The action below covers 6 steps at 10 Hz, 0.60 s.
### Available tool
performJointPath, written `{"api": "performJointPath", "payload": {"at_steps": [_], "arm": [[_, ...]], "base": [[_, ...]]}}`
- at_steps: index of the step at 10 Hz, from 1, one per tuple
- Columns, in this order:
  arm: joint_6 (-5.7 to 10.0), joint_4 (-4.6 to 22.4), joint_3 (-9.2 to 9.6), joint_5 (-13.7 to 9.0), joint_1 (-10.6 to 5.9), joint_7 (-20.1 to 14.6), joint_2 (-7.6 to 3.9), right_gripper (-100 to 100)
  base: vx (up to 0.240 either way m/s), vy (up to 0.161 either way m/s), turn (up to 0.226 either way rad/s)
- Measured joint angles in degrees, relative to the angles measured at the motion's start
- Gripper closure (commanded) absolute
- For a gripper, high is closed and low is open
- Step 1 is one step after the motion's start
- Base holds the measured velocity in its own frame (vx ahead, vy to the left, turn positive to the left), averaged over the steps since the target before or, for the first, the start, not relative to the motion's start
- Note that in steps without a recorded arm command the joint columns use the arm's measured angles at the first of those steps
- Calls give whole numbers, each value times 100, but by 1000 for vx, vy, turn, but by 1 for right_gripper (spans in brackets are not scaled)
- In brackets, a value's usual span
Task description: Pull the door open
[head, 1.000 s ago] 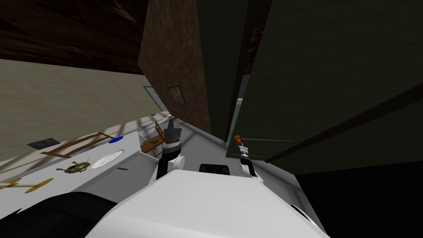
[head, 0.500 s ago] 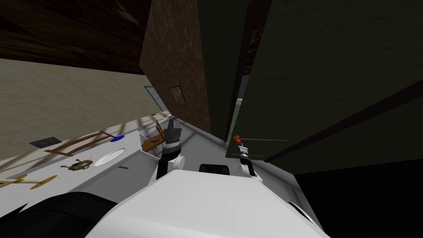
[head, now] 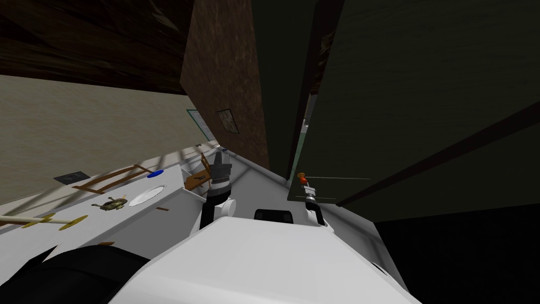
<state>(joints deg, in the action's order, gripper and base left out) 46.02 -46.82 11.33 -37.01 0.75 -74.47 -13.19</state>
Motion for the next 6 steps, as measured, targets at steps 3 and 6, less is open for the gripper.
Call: {"api": "performJointPath", "payload": {"at_steps": [3,6], "arm": [[-78,-58,41,-14,-11,-6,17,-100],[-59,0,52,-21,-53,-42,14,-100]], "base": [[-39,-33,24],[-23,-8,13]]}}
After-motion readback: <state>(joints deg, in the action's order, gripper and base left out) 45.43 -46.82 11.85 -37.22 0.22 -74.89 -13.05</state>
